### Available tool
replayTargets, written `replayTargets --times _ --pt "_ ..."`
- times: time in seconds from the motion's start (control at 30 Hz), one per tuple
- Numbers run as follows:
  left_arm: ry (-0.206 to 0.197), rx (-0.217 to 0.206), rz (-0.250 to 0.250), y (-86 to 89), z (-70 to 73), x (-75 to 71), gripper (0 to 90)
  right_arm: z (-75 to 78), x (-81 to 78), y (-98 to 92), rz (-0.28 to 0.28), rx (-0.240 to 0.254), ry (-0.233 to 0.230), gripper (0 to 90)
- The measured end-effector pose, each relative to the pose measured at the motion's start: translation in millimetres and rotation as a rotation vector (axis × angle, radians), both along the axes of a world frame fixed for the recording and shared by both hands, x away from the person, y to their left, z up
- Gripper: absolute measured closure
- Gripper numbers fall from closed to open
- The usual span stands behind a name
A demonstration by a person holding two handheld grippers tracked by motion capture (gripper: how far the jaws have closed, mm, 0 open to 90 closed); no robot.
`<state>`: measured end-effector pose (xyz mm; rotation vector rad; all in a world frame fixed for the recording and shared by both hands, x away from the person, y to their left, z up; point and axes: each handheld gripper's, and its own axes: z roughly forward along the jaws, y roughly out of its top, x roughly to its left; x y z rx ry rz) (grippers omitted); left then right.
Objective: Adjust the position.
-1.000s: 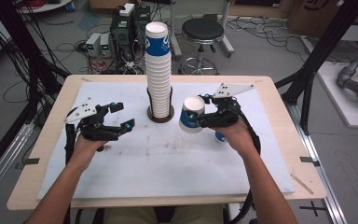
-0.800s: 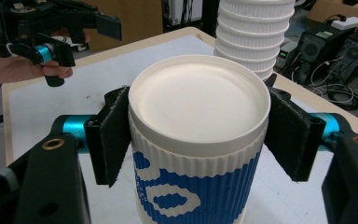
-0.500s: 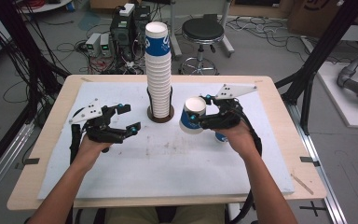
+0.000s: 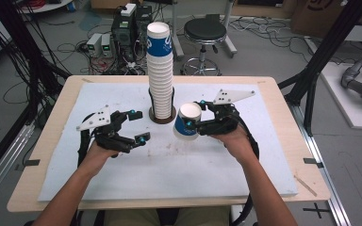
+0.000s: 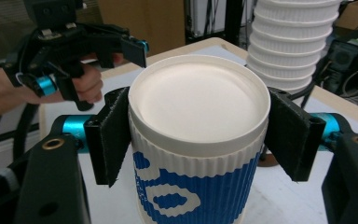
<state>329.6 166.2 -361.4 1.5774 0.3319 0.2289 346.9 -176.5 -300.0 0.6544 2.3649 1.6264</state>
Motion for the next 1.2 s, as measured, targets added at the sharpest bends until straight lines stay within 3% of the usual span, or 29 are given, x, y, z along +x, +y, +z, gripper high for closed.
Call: replayTargets --times 0.1,0.33,0.53,0.73,0.83,1.07,1.2 --pt "-0.011 0.003 -0.022 -6.8 -1.3 0.3 15.4 -3.6 -1.1 2.1 0.019 0.035 0.019 29.3" --pt "0.008 0.025 -0.070 -28.6 -6.2 5.5 14.4 -10.3 -4.9 11.1 0.057 0.077 0.029 29.4" --pt "-0.012 0.001 -0.119 -42.3 -8.4 6.8 13.0 -11.5 -9.2 18.7 0.087 0.083 0.027 29.4" --pt "0.001 0.001 -0.135 -47.6 -13.6 8.3 11.7 -15.1 -11.8 24.6 0.113 0.111 0.040 29.4" --pt "0.033 -0.001 -0.158 -50.4 -16.5 8.8 11.7 -17.5 -11.7 28.2 0.123 0.129 0.049 29.4" --pt "0.064 0.017 -0.145 -53.6 -20.3 10.3 11.8 -19.9 -10.7 32.5 0.138 0.174 0.073 29.5" --pt "0.063 0.021 -0.163 -50.2 -19.0 10.7 18.5 -19.7 -10.8 31.1 0.137 0.176 0.074 29.5"
